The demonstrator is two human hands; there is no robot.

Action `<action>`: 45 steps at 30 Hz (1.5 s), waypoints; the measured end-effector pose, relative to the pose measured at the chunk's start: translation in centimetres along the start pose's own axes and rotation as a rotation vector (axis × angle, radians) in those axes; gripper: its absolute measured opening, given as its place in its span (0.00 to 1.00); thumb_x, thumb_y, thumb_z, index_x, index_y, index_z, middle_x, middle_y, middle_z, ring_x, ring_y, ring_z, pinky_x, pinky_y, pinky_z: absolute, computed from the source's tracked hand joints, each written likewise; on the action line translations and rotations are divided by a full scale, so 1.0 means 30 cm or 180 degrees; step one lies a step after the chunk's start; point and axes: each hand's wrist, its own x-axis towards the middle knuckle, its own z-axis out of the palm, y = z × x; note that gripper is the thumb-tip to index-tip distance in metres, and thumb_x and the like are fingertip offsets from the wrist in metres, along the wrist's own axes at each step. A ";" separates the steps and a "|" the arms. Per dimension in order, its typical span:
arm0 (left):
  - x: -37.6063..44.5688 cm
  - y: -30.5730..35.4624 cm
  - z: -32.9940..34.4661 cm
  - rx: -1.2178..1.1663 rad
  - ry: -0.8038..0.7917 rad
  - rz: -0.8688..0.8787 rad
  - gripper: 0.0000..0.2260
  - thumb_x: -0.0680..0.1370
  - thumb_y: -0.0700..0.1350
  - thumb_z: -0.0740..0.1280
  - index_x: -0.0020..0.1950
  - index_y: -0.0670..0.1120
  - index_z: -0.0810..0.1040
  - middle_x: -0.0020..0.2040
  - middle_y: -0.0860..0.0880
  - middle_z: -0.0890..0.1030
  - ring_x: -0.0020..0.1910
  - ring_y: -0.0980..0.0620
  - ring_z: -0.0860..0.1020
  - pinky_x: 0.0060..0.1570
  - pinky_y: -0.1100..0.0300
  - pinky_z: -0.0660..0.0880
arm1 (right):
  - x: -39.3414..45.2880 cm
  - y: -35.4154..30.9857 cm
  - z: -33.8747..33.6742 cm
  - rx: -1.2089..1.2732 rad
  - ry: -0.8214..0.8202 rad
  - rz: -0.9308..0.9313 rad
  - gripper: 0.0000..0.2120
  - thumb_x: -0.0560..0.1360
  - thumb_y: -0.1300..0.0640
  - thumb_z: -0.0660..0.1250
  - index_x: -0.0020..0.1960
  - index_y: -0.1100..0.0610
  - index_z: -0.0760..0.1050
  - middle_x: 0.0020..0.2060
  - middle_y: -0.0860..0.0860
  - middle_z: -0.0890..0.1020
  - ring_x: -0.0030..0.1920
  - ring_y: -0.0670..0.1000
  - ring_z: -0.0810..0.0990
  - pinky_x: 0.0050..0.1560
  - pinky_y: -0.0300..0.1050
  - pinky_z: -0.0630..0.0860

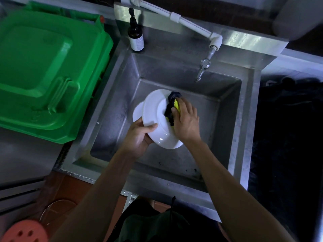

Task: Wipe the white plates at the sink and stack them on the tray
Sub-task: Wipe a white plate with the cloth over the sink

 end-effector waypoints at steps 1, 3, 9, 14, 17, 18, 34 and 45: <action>0.002 -0.001 0.003 -0.0073 0.0033 0.0002 0.16 0.74 0.35 0.71 0.61 0.44 0.83 0.59 0.39 0.84 0.55 0.40 0.84 0.46 0.48 0.83 | -0.009 -0.005 0.010 -0.0054 -0.0009 0.0040 0.23 0.82 0.45 0.54 0.74 0.51 0.66 0.75 0.50 0.68 0.70 0.59 0.67 0.64 0.63 0.68; 0.006 -0.003 0.002 -0.0160 0.0125 -0.0018 0.17 0.74 0.38 0.70 0.63 0.44 0.81 0.60 0.39 0.83 0.57 0.40 0.83 0.47 0.48 0.82 | -0.022 -0.016 0.026 -0.0152 -0.0072 0.0076 0.22 0.83 0.46 0.55 0.75 0.51 0.66 0.75 0.50 0.67 0.71 0.60 0.66 0.65 0.64 0.67; 0.024 0.006 0.014 -0.0214 0.0319 -0.0023 0.19 0.79 0.39 0.66 0.71 0.41 0.76 0.65 0.36 0.80 0.64 0.36 0.79 0.56 0.44 0.81 | -0.059 -0.066 0.039 -0.0165 -0.0226 0.0043 0.21 0.83 0.47 0.56 0.74 0.50 0.68 0.74 0.49 0.70 0.72 0.58 0.66 0.68 0.63 0.66; 0.037 0.029 0.038 -0.0381 0.0525 -0.0083 0.18 0.82 0.40 0.63 0.72 0.40 0.74 0.68 0.35 0.78 0.66 0.35 0.77 0.59 0.43 0.78 | -0.101 -0.109 0.047 -0.0030 -0.0073 0.0059 0.19 0.83 0.47 0.57 0.72 0.50 0.70 0.72 0.48 0.72 0.69 0.57 0.69 0.67 0.61 0.67; 0.046 0.036 0.045 -0.0590 0.0616 -0.0071 0.18 0.83 0.40 0.62 0.74 0.41 0.72 0.69 0.36 0.77 0.68 0.36 0.76 0.65 0.41 0.73 | -0.135 -0.129 0.063 0.0034 0.0022 -0.0020 0.20 0.83 0.47 0.59 0.72 0.50 0.70 0.72 0.47 0.72 0.70 0.56 0.68 0.68 0.58 0.65; 0.049 0.038 0.046 -0.0664 0.0644 -0.0062 0.19 0.83 0.39 0.62 0.74 0.41 0.72 0.70 0.36 0.76 0.69 0.36 0.75 0.65 0.42 0.73 | -0.146 -0.133 0.070 0.0052 0.0060 -0.0051 0.20 0.82 0.47 0.59 0.73 0.50 0.70 0.72 0.47 0.72 0.71 0.55 0.67 0.68 0.57 0.64; 0.052 0.030 -0.097 -0.0772 0.0424 -0.0194 0.20 0.79 0.43 0.67 0.70 0.37 0.74 0.65 0.37 0.80 0.62 0.38 0.81 0.55 0.45 0.82 | -0.142 -0.011 0.099 0.0599 0.0158 0.0315 0.21 0.84 0.50 0.58 0.75 0.56 0.67 0.75 0.53 0.67 0.73 0.56 0.63 0.75 0.57 0.62; 0.098 0.107 -0.228 0.0044 -0.0511 -0.0441 0.23 0.75 0.40 0.69 0.70 0.41 0.76 0.65 0.40 0.81 0.62 0.40 0.81 0.52 0.43 0.82 | -0.033 0.016 -0.023 0.1220 0.0380 0.0572 0.18 0.77 0.50 0.64 0.66 0.51 0.75 0.58 0.45 0.78 0.56 0.45 0.76 0.58 0.39 0.72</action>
